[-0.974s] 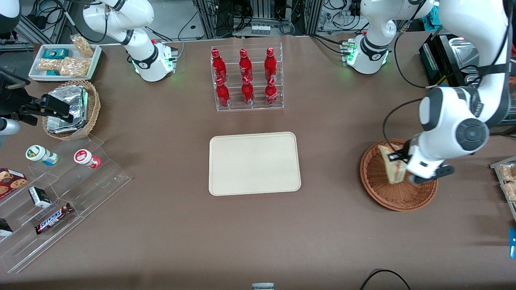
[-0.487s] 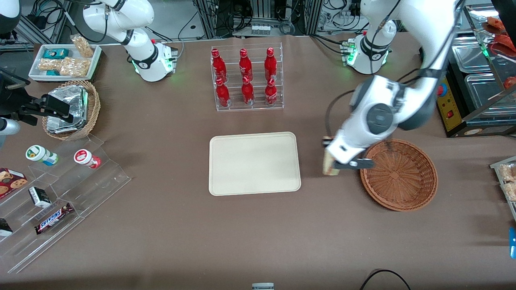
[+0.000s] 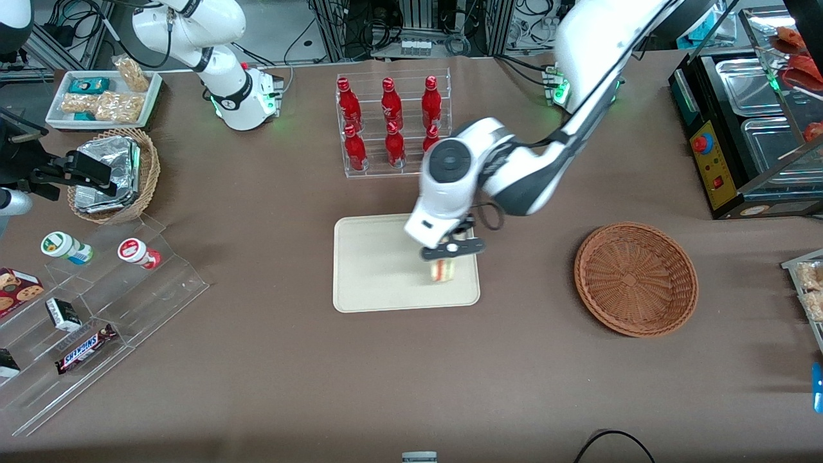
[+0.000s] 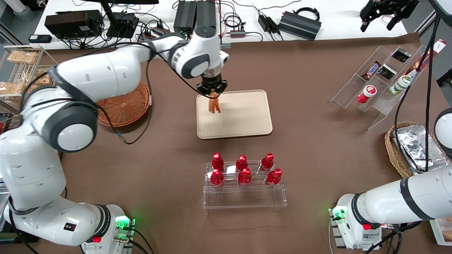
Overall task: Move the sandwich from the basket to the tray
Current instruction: 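Carry the sandwich with the left gripper over the white tray, then lower the sandwich onto the tray and open the left gripper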
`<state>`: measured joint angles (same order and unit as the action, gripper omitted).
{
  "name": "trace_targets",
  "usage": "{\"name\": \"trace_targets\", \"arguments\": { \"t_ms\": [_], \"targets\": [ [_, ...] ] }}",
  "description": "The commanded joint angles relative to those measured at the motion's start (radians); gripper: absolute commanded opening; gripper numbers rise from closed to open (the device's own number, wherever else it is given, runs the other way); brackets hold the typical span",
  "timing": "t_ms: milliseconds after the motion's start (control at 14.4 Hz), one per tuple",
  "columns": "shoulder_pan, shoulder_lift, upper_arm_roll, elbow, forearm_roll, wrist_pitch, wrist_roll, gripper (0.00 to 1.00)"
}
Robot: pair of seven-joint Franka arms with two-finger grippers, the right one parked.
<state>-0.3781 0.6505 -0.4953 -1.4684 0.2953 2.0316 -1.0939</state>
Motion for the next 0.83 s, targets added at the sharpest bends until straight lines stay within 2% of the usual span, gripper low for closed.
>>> {"name": "trace_targets", "arguments": {
  "t_ms": [0,139,557,626,696,765],
  "targets": [
    [-0.083,0.165,0.007,0.204,0.067,-0.022,-0.075,0.00],
    [-0.110,0.214,0.007,0.243,0.067,-0.021,-0.070,0.00],
    [-0.139,0.282,0.006,0.232,0.085,0.024,-0.037,0.01],
    [-0.139,0.282,0.006,0.231,0.084,0.031,-0.043,0.06],
    [-0.139,0.282,0.006,0.231,0.084,0.033,-0.050,0.32],
    [-0.137,0.281,0.006,0.232,0.081,0.033,-0.052,0.91]
  ]
}}
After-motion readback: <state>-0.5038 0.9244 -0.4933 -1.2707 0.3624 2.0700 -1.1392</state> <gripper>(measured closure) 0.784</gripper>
